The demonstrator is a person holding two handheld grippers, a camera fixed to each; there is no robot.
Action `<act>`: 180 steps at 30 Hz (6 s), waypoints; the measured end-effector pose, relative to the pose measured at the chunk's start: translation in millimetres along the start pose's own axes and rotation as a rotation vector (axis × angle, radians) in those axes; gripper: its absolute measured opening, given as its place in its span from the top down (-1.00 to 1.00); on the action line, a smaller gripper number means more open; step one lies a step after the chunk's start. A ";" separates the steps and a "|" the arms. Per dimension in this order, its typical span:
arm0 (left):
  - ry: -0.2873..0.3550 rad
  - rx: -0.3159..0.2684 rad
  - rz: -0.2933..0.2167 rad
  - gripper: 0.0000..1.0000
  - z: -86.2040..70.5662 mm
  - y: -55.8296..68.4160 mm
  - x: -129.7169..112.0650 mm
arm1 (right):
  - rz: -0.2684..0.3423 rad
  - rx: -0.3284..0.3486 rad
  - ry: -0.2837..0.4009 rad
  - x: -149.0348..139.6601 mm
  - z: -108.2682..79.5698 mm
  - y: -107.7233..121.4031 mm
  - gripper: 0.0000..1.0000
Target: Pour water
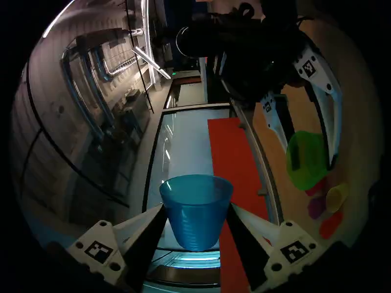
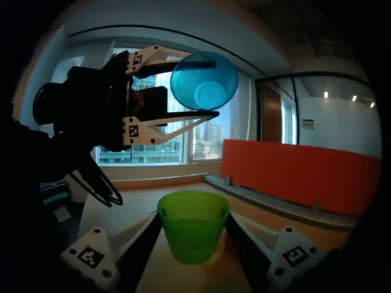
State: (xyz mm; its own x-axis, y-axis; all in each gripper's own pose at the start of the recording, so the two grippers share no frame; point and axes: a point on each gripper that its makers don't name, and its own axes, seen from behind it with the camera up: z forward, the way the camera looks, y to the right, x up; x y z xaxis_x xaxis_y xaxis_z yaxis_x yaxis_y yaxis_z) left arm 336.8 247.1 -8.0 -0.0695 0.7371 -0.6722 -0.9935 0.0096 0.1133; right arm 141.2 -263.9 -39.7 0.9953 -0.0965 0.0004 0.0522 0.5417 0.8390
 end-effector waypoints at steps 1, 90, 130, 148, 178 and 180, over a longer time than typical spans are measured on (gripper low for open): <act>0.000 0.000 -0.012 -0.63 -0.1 0.6 -0.8 | 0.000 0.000 0.001 0.1 0.0 0.0 -0.79; -0.066 -0.103 -1.599 -0.63 -42.3 109.9 -73.4 | 0.004 -0.066 -0.001 9.7 -14.6 21.5 -0.80; -0.193 -0.145 -1.610 -0.64 -69.4 201.5 -90.5 | 0.023 -0.095 -0.043 -2.7 -26.3 50.2 -0.80; -0.283 -0.291 -1.563 -0.64 -80.9 262.6 -81.4 | 0.032 -0.086 -0.139 -40.2 -35.8 55.6 -0.80; -0.440 -0.631 -1.458 -0.65 -99.8 379.0 -61.1 | 0.051 -0.025 -0.355 -125.9 -23.3 55.0 -0.80; -0.450 -0.650 -1.453 -0.65 -100.6 384.4 -60.9 | 0.055 -0.020 -0.367 -130.3 -21.4 55.1 -0.80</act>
State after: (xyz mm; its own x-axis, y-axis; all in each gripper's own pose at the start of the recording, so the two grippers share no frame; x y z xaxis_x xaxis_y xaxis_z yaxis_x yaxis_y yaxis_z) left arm -49.9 137.9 2.8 0.8067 0.4904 0.3297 -0.0772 0.6407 -0.7639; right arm 16.0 -203.6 -5.1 0.9017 -0.3575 0.2430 0.0049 0.5705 0.8213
